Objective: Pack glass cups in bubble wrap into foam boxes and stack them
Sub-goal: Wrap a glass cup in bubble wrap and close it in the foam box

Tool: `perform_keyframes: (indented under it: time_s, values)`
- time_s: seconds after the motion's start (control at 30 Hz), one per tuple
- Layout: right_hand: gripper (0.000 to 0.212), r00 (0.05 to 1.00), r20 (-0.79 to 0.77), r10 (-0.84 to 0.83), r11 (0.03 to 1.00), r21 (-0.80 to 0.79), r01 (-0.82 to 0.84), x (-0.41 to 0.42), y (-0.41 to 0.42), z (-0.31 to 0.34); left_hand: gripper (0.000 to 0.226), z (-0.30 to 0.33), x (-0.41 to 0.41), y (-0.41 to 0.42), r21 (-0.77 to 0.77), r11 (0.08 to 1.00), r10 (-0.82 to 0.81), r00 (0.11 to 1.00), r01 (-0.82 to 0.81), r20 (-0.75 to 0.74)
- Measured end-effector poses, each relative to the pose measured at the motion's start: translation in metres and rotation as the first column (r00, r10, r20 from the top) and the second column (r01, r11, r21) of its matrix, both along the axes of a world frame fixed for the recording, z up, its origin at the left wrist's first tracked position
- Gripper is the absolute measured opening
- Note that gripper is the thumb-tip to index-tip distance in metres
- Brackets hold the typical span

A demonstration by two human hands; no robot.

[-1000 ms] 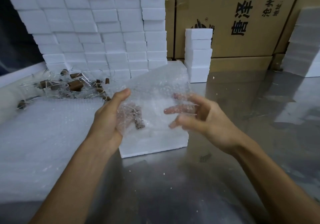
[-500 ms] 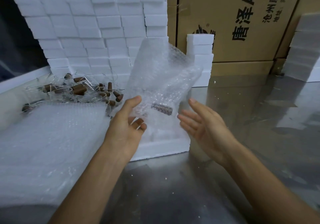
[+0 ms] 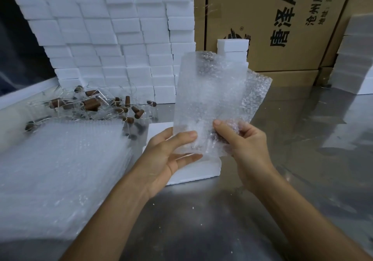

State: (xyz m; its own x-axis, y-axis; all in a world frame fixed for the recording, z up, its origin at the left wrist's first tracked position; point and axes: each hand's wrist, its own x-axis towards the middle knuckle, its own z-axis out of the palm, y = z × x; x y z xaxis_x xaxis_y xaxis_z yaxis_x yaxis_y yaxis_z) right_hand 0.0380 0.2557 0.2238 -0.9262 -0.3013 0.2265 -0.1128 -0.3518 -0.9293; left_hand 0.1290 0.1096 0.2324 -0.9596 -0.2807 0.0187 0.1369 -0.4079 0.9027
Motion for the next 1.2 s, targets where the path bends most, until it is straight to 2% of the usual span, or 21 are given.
perform_keyframes:
  time_s: [0.13, 0.27, 0.37, 0.5, 0.6, 0.77, 0.83, 0.93, 1.03, 1.1, 1.2]
  values:
    - [0.016, 0.998, -0.063, -0.030, 0.999, -0.016, 0.029, -0.001, -0.001, -0.002, 0.051, -0.001, 0.002, 0.004, -0.102, 0.995, -0.016, 1.000, 0.017, 0.010]
    - [0.044, 0.997, -0.043, -0.072, 0.997, -0.019, 0.071, -0.006, 0.003, 0.001, 0.037, 0.000, 0.001, 0.000, -0.071, 0.997, 0.015, 0.999, -0.012, 0.033]
    - [0.050, 0.997, -0.021, -0.075, 0.997, -0.032, 0.075, -0.011, 0.009, 0.006, 0.027, 0.003, 0.002, -0.005, -0.073, 0.997, -0.001, 0.999, 0.004, 0.039]
    - [0.056, 0.983, -0.090, -0.163, 0.987, -0.016, 0.162, -0.013, 0.012, 0.005, 0.025, 0.002, 0.003, -0.006, -0.089, 0.996, 0.016, 0.999, -0.012, 0.044]
    - [0.050, 0.973, -0.113, -0.199, 0.980, -0.017, 0.199, -0.012, 0.011, 0.005, 0.034, 0.001, 0.002, -0.006, -0.064, 0.998, 0.029, 0.998, -0.026, 0.047]
    - [0.019, 0.941, -0.112, -0.319, 0.948, -0.034, 0.317, -0.017, 0.014, 0.005, 0.034, 0.002, 0.000, -0.006, -0.035, 0.999, 0.035, 0.998, -0.033, 0.050]
    - [0.022, 0.927, -0.198, -0.318, 0.947, -0.011, 0.322, -0.019, 0.016, 0.004, 0.035, 0.002, 0.001, -0.006, -0.007, 0.999, 0.050, 0.998, -0.050, 0.049]
    - [0.030, 0.925, -0.323, -0.202, 0.969, 0.073, 0.237, -0.016, 0.016, 0.000, 0.039, 0.002, 0.001, -0.007, 0.025, 0.998, 0.062, 0.997, -0.063, 0.041]
    - [0.018, 0.903, -0.405, -0.145, 0.950, 0.198, 0.242, -0.014, 0.011, -0.003, 0.045, 0.003, 0.000, -0.006, -0.001, 0.996, 0.093, 0.996, -0.093, 0.015]
    - [0.010, 0.897, -0.420, -0.138, 0.951, 0.198, 0.238, -0.013, 0.007, -0.004, 0.046, 0.003, 0.000, -0.006, 0.007, 0.992, 0.122, 0.992, -0.122, 0.006]
    - [0.009, 0.882, -0.427, -0.198, 0.933, 0.194, 0.303, -0.012, 0.006, -0.005, 0.049, 0.001, 0.000, -0.009, 0.036, 0.989, 0.140, 0.990, -0.140, 0.014]
